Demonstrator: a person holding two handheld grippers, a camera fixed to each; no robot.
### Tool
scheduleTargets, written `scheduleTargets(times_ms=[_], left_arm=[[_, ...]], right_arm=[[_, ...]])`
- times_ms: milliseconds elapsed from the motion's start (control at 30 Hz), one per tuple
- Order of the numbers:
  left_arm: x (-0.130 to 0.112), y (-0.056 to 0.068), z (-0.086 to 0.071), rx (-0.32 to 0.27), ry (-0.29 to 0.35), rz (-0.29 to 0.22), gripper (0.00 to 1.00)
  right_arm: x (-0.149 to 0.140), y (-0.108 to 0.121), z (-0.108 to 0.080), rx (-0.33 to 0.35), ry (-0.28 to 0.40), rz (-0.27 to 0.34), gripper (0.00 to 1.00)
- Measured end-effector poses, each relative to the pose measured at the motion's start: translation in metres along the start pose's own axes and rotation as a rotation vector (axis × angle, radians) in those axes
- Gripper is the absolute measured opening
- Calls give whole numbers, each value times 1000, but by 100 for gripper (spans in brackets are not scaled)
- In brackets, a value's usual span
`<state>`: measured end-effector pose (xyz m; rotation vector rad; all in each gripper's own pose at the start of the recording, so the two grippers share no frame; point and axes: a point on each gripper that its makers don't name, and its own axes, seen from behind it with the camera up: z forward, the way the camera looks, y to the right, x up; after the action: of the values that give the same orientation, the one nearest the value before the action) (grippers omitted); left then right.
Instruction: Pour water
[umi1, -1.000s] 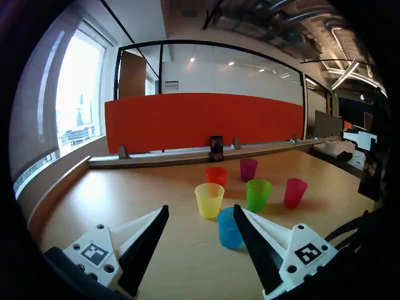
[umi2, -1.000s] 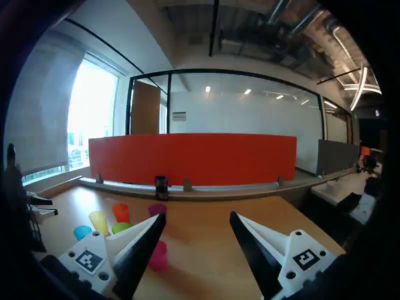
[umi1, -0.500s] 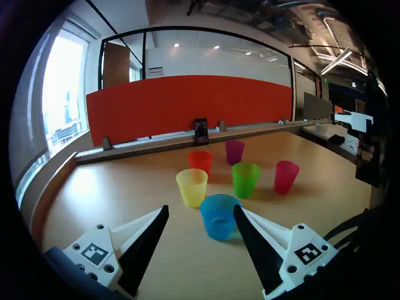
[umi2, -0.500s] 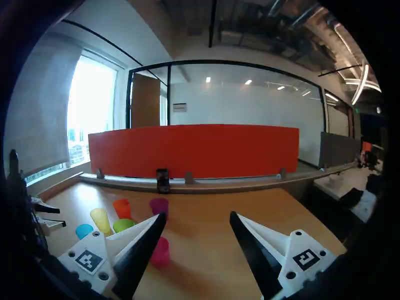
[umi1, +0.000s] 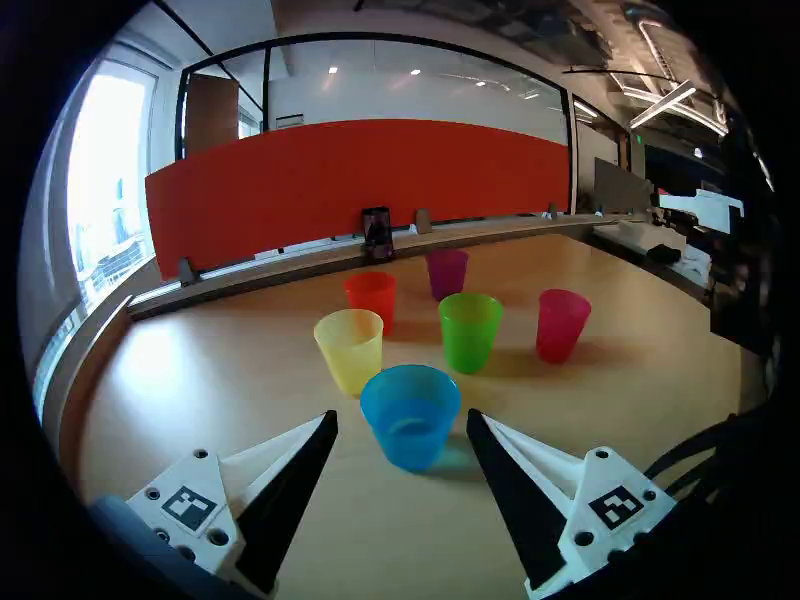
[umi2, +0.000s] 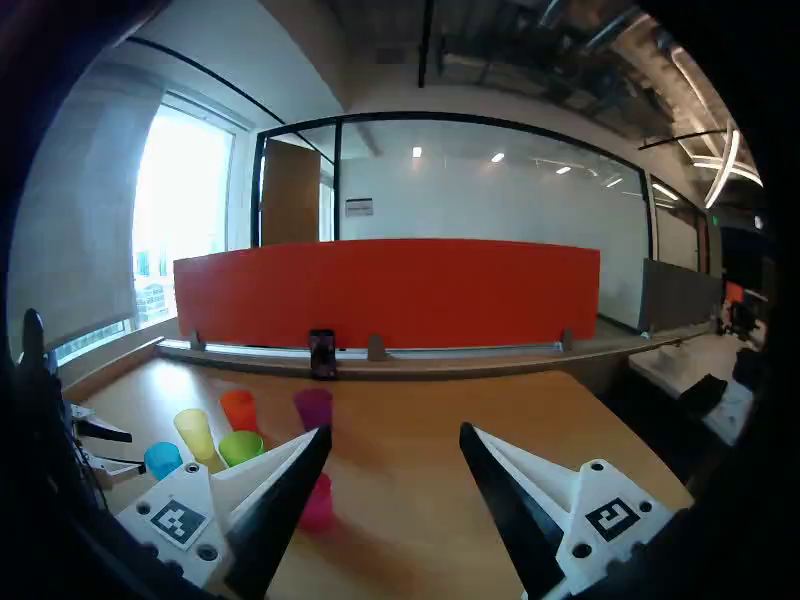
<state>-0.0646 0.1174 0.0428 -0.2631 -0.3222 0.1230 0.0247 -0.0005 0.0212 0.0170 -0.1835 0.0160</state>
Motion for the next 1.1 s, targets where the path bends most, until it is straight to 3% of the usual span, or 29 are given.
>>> scheduleTargets(times_ms=[400,1100], left_arm=[[-14,4,22,7,-46,-9,96],[-12,5,55,-6,-56,-9,96]], right_arm=[[-9,2,11,6,-14,-12,100],[-13,4,23,7,-29,-18,99]])
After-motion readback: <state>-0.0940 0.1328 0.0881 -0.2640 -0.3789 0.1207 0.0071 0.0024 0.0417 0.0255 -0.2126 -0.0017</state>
